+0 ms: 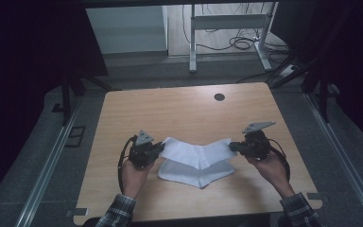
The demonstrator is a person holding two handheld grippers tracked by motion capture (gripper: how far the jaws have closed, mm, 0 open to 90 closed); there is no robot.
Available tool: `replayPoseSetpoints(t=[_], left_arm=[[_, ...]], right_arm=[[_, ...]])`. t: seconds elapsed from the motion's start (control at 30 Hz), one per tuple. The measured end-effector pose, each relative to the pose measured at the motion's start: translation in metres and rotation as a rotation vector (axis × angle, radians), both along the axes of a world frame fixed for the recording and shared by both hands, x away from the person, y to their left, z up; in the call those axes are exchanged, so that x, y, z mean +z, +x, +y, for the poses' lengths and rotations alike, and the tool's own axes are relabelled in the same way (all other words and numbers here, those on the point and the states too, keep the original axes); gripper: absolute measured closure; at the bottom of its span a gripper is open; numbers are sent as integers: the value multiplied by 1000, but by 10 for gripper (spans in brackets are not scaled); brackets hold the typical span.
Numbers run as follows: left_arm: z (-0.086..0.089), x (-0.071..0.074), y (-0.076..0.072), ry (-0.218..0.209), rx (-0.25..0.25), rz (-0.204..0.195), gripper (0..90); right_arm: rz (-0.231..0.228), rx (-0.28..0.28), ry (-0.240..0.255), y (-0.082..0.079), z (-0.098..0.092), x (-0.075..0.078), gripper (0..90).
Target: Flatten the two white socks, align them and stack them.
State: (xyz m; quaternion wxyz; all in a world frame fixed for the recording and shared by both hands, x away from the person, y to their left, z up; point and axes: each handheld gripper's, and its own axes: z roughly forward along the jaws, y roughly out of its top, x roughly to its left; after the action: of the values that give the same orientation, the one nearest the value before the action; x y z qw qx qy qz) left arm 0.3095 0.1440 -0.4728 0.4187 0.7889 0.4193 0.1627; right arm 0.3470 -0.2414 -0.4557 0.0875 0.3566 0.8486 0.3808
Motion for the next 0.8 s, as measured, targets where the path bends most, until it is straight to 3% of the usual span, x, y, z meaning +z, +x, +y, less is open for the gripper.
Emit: replayPoseSetpoints(t=[0.07,0.23,0.4,0.47,0.5,0.57,0.7,0.8], left_arm=[[0,0,-11,0,-5,-2,852],[-4,-11,-31,52,-12,-2,851],[-6,-33,-36,84,-7,35,849],[-7,-41,-36,116,1,56,839],[-7,-46,-35,144,12,62,816],[-8,-52,-34,197,47,55,657],[-2,-44,-35,147,70,33,504],[1,-43,-32,100,73,46,462]], right_arm=[[10,13,0,-8,0,-2,836],[49,44,-21,-19,3,-15,836],[94,57,-56,-16,9,-35,834],[105,58,-84,-14,12,-43,828],[107,55,-96,-13,13,-47,819],[105,46,-109,-11,12,-52,752],[74,16,-80,-12,7,-47,639],[60,7,-64,-13,8,-44,600]])
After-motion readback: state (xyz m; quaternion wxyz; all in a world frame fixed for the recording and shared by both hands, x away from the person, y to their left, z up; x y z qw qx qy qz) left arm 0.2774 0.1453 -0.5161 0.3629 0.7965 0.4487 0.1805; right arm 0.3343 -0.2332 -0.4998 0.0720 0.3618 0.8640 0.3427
